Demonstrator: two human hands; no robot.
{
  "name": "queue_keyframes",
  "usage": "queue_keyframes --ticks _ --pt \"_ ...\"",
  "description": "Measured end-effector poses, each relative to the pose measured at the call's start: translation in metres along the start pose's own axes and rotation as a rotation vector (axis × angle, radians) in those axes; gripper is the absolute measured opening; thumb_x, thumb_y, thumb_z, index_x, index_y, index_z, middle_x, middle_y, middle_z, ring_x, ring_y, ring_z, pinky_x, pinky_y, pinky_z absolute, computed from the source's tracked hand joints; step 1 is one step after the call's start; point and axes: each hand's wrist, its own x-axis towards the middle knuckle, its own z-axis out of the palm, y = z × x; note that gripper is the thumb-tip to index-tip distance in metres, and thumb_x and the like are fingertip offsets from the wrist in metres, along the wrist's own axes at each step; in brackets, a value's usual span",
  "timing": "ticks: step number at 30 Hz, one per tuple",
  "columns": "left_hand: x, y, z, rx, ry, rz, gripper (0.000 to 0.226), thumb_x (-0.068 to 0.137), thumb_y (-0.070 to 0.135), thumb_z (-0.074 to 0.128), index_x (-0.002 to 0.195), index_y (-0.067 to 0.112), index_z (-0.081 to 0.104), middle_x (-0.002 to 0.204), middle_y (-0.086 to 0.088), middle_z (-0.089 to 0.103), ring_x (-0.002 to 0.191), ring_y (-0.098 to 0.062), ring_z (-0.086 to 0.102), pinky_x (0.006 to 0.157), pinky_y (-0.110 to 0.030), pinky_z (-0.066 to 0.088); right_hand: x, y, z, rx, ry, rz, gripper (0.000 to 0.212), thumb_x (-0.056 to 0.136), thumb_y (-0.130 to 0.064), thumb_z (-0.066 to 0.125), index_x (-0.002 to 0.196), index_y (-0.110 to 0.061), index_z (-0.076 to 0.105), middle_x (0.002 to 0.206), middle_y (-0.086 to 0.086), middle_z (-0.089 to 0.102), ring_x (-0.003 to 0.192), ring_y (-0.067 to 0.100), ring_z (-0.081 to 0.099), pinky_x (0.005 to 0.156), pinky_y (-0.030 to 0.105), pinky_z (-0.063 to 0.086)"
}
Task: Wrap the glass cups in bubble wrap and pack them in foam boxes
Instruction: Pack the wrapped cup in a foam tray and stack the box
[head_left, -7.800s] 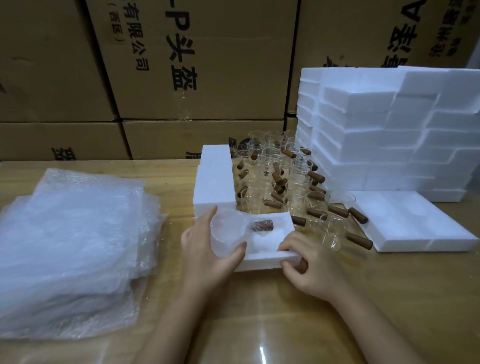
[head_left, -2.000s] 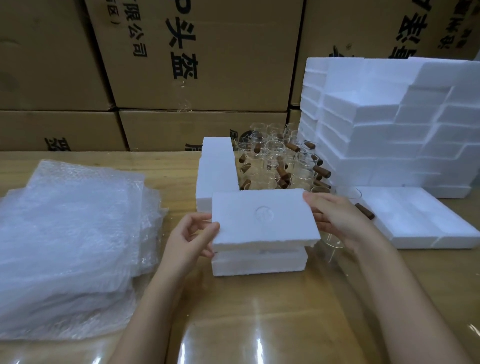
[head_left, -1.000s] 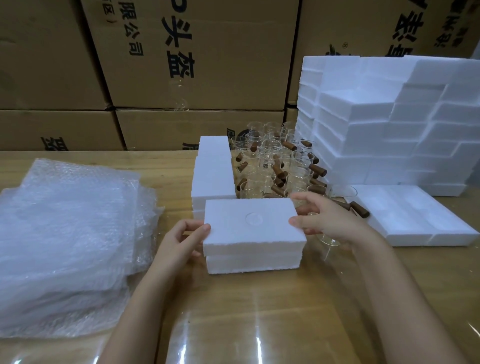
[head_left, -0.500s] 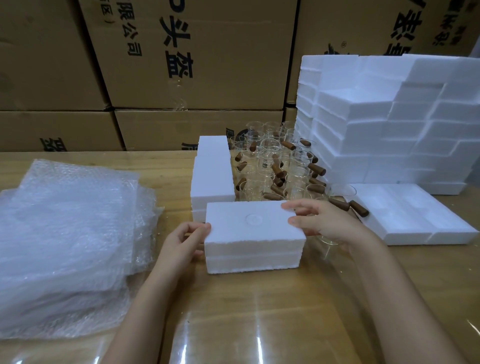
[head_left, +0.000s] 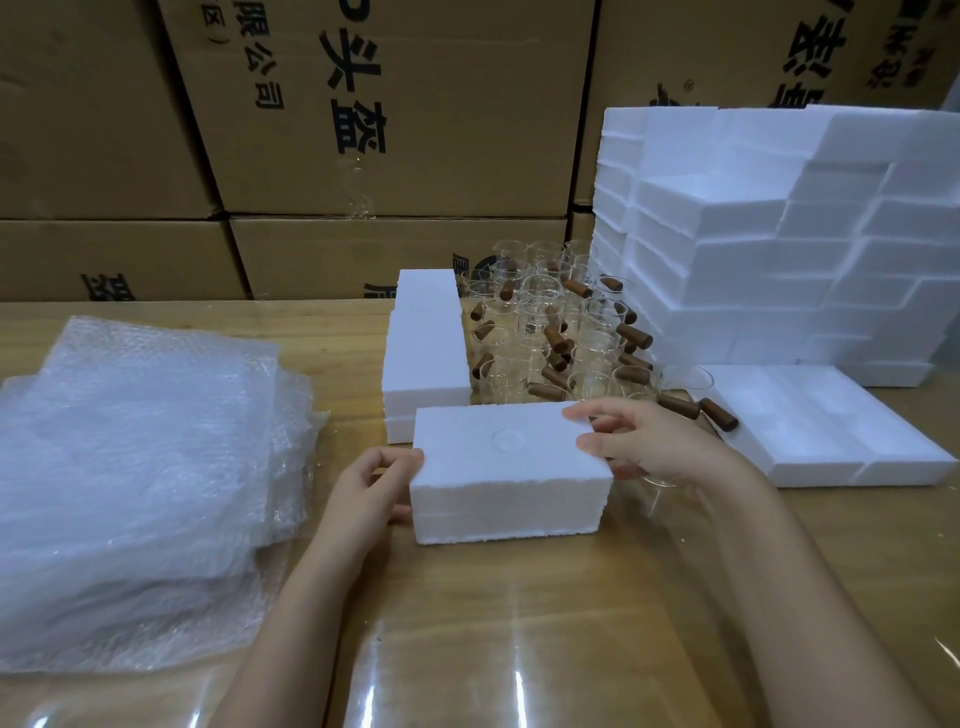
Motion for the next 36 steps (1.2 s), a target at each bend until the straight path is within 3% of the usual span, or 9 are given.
queue_keyframes --ticks 4,10,15,18,20,25,28,32,36 --pt "0.001 0.001 -0.002 0.03 -0.018 -0.03 0.014 0.088 0.031 0.065 0.084 0.017 0.068 0.1 0.001 0.071 0.09 -0.013 0.067 0.072 -0.033 0.059 0.001 -0.001 0.002 0.051 -0.016 0.05 0.03 0.09 -0.022 0.063 0.116 -0.035 0.056 0.108 0.002 0.061 0.091 0.02 0.067 0.079 0.043 0.058" --pt "0.005 0.005 -0.003 0.045 -0.037 -0.087 0.018 0.085 0.034 0.064 0.101 0.025 0.066 0.103 0.006 0.07 0.088 -0.008 0.069 0.072 -0.033 0.058 -0.004 -0.001 0.003 0.114 -0.007 0.231 0.028 0.088 -0.034 0.065 0.099 -0.01 0.055 0.076 0.003 0.074 0.062 0.014 0.071 0.051 0.025 0.056" --pt "0.009 0.019 0.009 0.029 -0.087 -0.186 0.015 0.089 0.024 0.053 0.082 0.012 0.06 0.068 0.006 0.066 0.056 -0.007 0.063 0.051 -0.016 0.049 -0.005 -0.007 0.015 0.051 -0.105 0.265 0.04 0.095 -0.047 0.045 0.106 -0.012 0.061 0.087 0.008 0.068 0.069 0.02 0.068 0.066 0.035 0.061" --pt "0.012 0.027 0.016 0.067 -0.059 -0.239 0.012 0.087 0.021 0.049 0.078 0.012 0.049 0.052 0.006 0.044 0.042 -0.01 0.041 0.044 -0.019 0.033 -0.002 -0.005 0.018 0.045 -0.112 0.289 0.056 0.087 -0.063 0.048 0.106 -0.013 0.065 0.09 0.007 0.067 0.066 0.015 0.066 0.066 0.033 0.06" --pt "0.011 0.028 0.018 0.132 -0.08 -0.27 0.023 0.089 0.029 0.05 0.075 0.012 0.054 0.049 0.008 0.048 0.04 -0.008 0.043 0.044 -0.019 0.033 -0.001 -0.003 0.017 0.051 -0.102 0.303 0.058 0.083 -0.065 0.052 0.103 -0.012 0.068 0.09 0.007 0.068 0.063 0.013 0.067 0.063 0.031 0.06" --pt "0.009 0.025 0.015 0.104 -0.096 -0.283 0.028 0.087 0.043 0.06 0.082 0.017 0.067 0.067 0.006 0.066 0.058 -0.008 0.064 0.046 -0.017 0.045 0.001 -0.002 0.02 0.109 -0.089 0.298 0.054 0.085 -0.059 0.056 0.099 -0.008 0.07 0.079 0.005 0.068 0.054 0.01 0.066 0.058 0.028 0.058" --pt "0.01 0.024 0.012 0.09 -0.137 -0.27 0.029 0.086 0.045 0.063 0.085 0.017 0.067 0.056 0.013 0.063 0.056 0.0 0.065 0.067 -0.022 0.055 0.0 -0.005 0.02 0.121 -0.075 0.28 0.051 0.088 -0.053 0.057 0.097 -0.004 0.07 0.077 0.007 0.068 0.057 0.012 0.066 0.053 0.025 0.056" --pt "0.009 0.027 0.006 -0.007 -0.179 -0.246 0.062 0.063 0.055 0.072 0.111 0.017 0.063 0.098 -0.001 0.073 0.087 -0.017 0.071 0.07 -0.032 0.056 -0.005 -0.009 0.009 0.109 -0.111 0.246 0.042 0.085 -0.048 0.062 0.097 -0.009 0.069 0.071 0.002 0.072 0.056 0.014 0.067 0.048 0.021 0.052" --pt "0.01 0.032 -0.005 -0.081 -0.26 -0.22 0.088 0.051 0.055 0.075 0.127 0.016 0.052 0.118 -0.006 0.067 0.097 -0.018 0.068 0.068 -0.035 0.054 -0.012 -0.014 0.001 0.022 -0.126 0.172 0.039 0.081 -0.056 0.062 0.099 -0.021 0.066 0.077 -0.004 0.074 0.067 0.011 0.071 0.056 0.021 0.055"
